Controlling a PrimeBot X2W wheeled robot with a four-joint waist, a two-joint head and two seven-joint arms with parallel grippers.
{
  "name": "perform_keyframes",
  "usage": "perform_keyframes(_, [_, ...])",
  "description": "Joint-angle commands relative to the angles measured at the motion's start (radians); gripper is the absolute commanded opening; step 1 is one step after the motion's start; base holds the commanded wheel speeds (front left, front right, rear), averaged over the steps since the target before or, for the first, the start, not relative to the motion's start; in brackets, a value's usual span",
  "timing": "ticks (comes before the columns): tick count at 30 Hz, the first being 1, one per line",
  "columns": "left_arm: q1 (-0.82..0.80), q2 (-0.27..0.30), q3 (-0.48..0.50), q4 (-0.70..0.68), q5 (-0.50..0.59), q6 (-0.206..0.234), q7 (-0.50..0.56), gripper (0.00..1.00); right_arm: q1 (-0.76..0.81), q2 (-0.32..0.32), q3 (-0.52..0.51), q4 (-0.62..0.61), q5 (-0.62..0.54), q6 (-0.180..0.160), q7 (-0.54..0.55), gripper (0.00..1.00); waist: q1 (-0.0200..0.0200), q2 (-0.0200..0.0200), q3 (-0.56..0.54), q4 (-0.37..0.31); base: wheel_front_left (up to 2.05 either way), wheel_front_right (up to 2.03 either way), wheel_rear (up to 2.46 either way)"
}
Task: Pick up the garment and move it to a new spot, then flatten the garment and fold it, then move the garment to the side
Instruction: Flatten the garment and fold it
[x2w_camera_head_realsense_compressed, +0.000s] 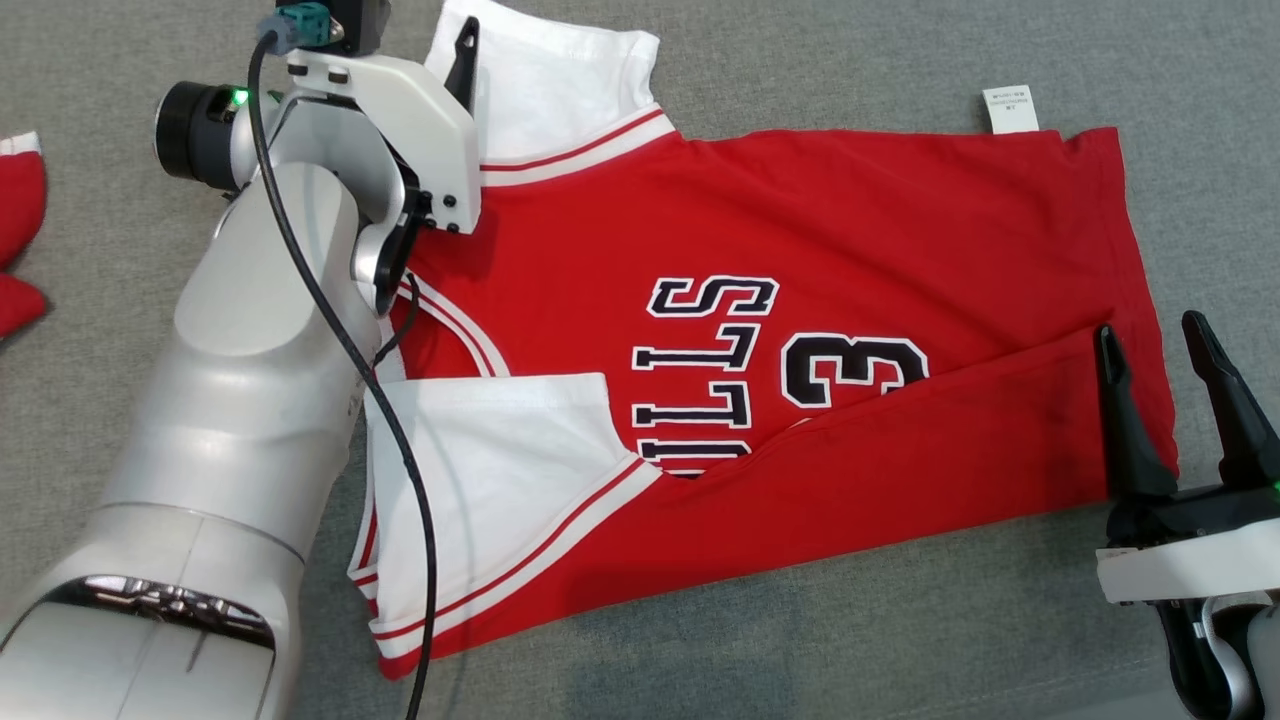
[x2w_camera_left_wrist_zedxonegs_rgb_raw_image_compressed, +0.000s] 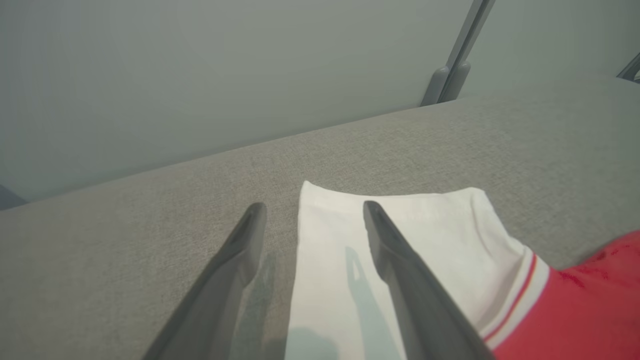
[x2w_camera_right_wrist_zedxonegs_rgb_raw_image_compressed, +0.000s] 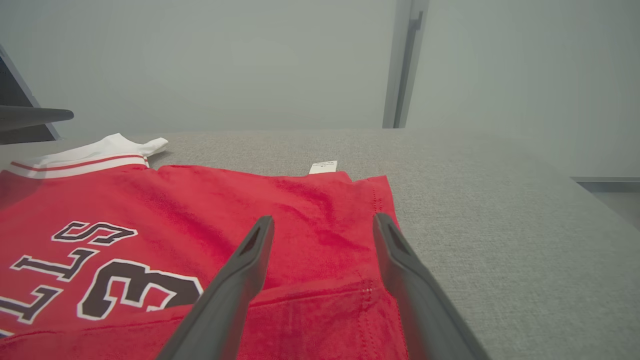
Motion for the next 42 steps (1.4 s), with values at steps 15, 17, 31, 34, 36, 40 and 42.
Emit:
perform_keyframes(15, [-0.258, 0.046, -0.028, 0.228, 0.04, -0.029, 0.003, 1.0, -0.048, -0.012, 0.049, -0.038, 0.019, 0.001, -0.012, 1.0, 0.0, 0.0, 0.108, -0.08, 0.0, 0.0, 0.0])
perform_keyframes(17, [-0.274, 0.049, -0.035, 0.25, 0.044, -0.031, 0.005, 1.0, -0.054, -0.012, 0.052, -0.035, 0.023, 0.001, -0.012, 1.0, 0.0, 0.0, 0.113, -0.085, 0.0, 0.0, 0.0])
perform_keyframes(31, [-0.303, 0.062, -0.04, 0.317, 0.014, -0.059, 0.037, 0.42, -0.065, -0.015, 0.065, -0.031, 0.032, 0.001, -0.012, 1.0, 0.0, 0.0, 0.113, -0.111, 0.0, 0.0, 0.0])
perform_keyframes(34, [-0.307, 0.063, -0.048, 0.321, 0.014, -0.07, 0.045, 0.0, -0.065, -0.016, 0.065, -0.032, 0.031, 0.001, -0.012, 1.0, 0.0, 0.0, 0.115, -0.113, 0.0, 0.0, 0.0])
perform_keyframes(36, [-0.31, 0.064, -0.054, 0.323, 0.015, -0.076, 0.042, 0.0, -0.066, -0.016, 0.064, -0.032, 0.031, 0.001, -0.012, 1.0, 0.0, 0.0, 0.117, -0.113, 0.0, 0.0, 0.0])
perform_keyframes(40, [-0.323, 0.059, -0.061, 0.324, 0.012, -0.086, 0.021, 0.0, -0.07, -0.017, 0.06, -0.03, 0.031, 0.001, -0.012, 1.0, 0.0, 0.0, 0.119, -0.105, 0.0, 0.0, 0.0])
perform_keyframes(42, [-0.332, 0.055, -0.061, 0.324, 0.005, -0.092, 0.011, 0.0, -0.08, -0.023, 0.06, -0.025, 0.037, 0.001, -0.012, 1.0, 0.0, 0.0, 0.12, -0.099, 0.0, 0.0, 0.0])
